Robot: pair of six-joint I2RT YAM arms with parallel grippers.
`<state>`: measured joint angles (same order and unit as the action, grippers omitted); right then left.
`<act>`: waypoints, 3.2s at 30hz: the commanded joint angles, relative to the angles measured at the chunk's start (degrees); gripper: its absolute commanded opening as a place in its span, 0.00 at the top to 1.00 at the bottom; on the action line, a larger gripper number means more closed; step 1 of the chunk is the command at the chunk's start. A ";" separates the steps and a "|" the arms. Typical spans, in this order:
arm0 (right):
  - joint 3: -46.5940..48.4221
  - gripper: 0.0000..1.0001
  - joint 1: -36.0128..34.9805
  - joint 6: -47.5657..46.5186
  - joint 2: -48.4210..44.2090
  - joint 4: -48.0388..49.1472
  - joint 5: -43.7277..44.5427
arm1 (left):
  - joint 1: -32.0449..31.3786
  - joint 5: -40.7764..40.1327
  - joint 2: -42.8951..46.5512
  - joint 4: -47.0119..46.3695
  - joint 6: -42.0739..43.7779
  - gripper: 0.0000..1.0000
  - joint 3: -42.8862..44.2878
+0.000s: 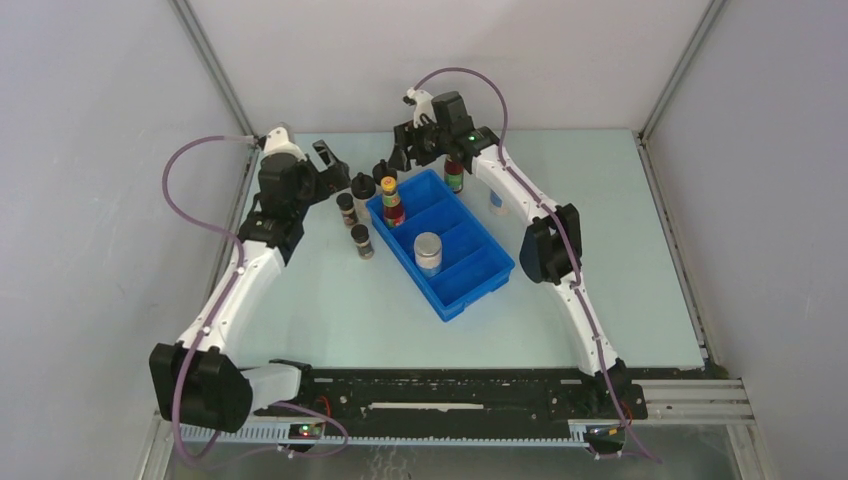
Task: Organize the condiment bottles
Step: Pick up the bottle from the center of the board.
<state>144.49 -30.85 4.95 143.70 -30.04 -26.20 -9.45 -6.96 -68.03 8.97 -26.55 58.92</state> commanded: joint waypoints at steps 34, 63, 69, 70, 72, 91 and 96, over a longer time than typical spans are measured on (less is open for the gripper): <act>-1.19 0.21 2.45 5.76 -3.19 7.19 3.43 | 6.08 7.88 -15.11 -3.28 7.91 0.00 16.98; -14.80 0.21 1.59 -0.20 -23.23 9.12 16.45 | 5.98 19.08 -32.77 18.13 27.97 0.14 38.40; -18.03 0.21 1.65 -1.11 -25.48 9.72 17.76 | 4.60 19.48 -37.65 24.07 29.68 0.16 45.04; -18.42 0.21 1.67 -1.23 -25.80 9.76 17.95 | 4.09 19.00 -38.40 25.11 30.05 0.16 46.03; -19.06 0.21 1.82 -1.43 -26.33 9.86 18.19 | 3.10 16.79 -39.59 26.65 30.84 0.16 47.64; -27.04 0.21 1.50 -0.19 -31.37 12.88 18.50 | 2.53 14.78 -36.74 30.27 29.08 0.12 41.56; -28.81 0.21 1.41 -0.23 -32.68 13.45 18.77 | 2.57 15.84 -37.63 30.69 28.17 0.13 40.67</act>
<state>116.36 -29.06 4.64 115.35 -19.31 -8.43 -6.96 8.40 -107.98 39.29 2.74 100.53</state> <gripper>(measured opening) 0.789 0.876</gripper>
